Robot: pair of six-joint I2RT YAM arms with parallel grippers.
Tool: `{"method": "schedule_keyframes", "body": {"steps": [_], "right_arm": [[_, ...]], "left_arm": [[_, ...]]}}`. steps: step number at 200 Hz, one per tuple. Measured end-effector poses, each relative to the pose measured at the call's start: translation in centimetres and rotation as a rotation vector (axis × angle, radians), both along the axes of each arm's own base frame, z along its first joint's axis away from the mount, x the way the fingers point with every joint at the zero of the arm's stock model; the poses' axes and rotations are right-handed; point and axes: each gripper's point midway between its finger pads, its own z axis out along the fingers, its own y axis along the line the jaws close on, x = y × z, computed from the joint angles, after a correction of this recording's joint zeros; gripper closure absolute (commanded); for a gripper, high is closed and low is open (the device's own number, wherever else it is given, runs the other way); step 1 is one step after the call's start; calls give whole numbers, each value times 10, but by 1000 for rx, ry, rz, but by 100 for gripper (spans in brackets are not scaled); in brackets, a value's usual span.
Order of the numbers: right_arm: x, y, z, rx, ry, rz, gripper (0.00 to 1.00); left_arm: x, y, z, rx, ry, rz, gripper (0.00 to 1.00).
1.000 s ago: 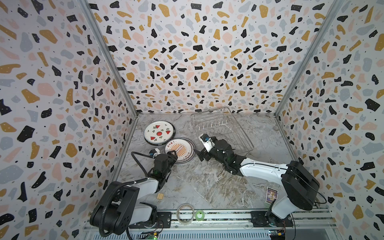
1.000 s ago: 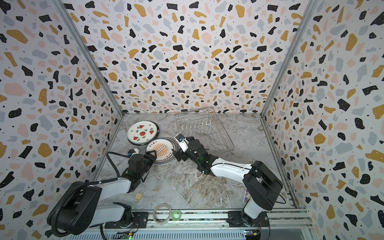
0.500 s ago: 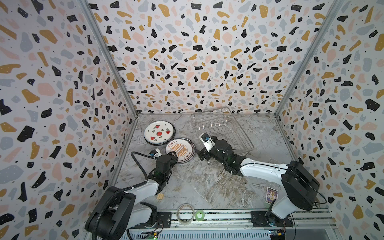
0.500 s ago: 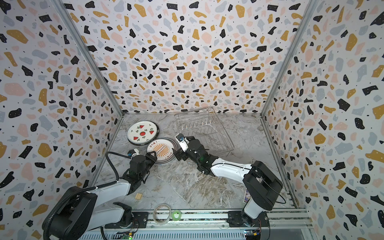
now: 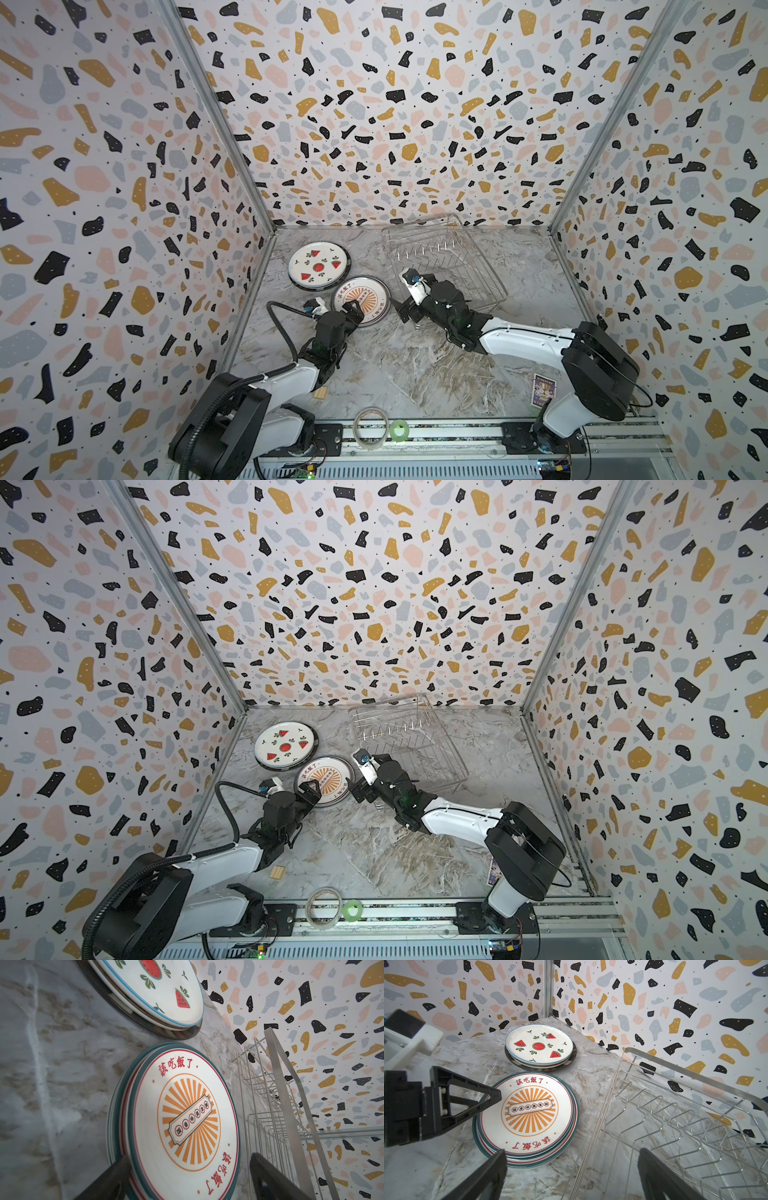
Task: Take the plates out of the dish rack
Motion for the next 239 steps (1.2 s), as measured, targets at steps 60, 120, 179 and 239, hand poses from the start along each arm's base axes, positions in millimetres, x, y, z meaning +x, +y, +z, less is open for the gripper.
{"method": "schedule_keyframes", "body": {"steps": [60, 120, 179, 239], "right_arm": [[-5, -16, 12, 36, -34, -38, 1], [3, -79, 51, 206, -92, -172, 1], [55, -205, 69, 376, -87, -523, 1], [68, -365, 48, 362, -93, -1055, 1]], "left_arm": [[-5, 6, 14, 25, -28, 11, 4], [-12, 29, 65, 53, -179, 99, 0], [-13, 74, 112, 290, -324, 306, 0], [-28, 135, 174, 544, -351, 624, 1]]}}
